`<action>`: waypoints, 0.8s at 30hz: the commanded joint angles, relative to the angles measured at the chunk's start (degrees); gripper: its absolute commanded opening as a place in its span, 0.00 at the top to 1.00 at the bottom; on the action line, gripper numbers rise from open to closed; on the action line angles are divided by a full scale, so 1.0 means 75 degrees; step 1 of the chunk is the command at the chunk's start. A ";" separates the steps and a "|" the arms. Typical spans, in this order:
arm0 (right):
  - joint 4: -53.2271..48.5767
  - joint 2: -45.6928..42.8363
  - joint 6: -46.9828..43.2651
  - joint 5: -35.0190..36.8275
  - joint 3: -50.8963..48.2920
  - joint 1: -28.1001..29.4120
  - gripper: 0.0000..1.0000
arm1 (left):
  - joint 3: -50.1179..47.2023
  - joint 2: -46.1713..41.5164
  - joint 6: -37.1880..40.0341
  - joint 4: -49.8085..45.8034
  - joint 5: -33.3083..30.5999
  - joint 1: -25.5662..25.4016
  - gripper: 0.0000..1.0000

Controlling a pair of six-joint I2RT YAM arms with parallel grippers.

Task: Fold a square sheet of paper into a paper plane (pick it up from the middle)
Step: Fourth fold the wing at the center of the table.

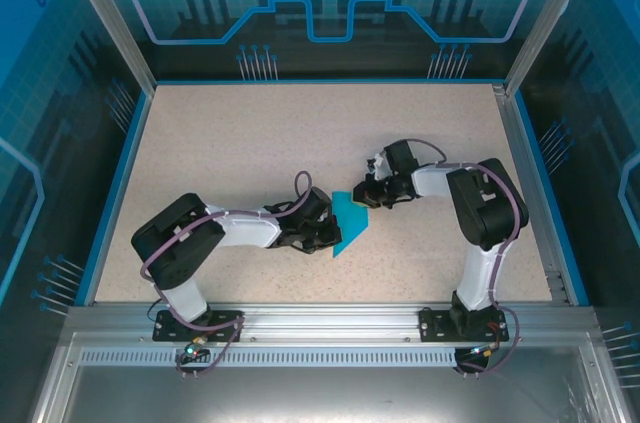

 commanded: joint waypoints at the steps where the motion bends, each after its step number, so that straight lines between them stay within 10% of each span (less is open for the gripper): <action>1: 0.0063 0.0139 -0.0388 0.0719 0.0340 -0.0519 0.92 | -0.0613 0.0516 0.0472 -0.2548 -0.0571 -0.0014 1.00; 24: 0.0069 -0.1029 -0.0171 -0.0207 -0.0461 0.0828 0.91 | -0.0260 0.0382 0.1684 -0.3121 -0.0370 0.0580 1.00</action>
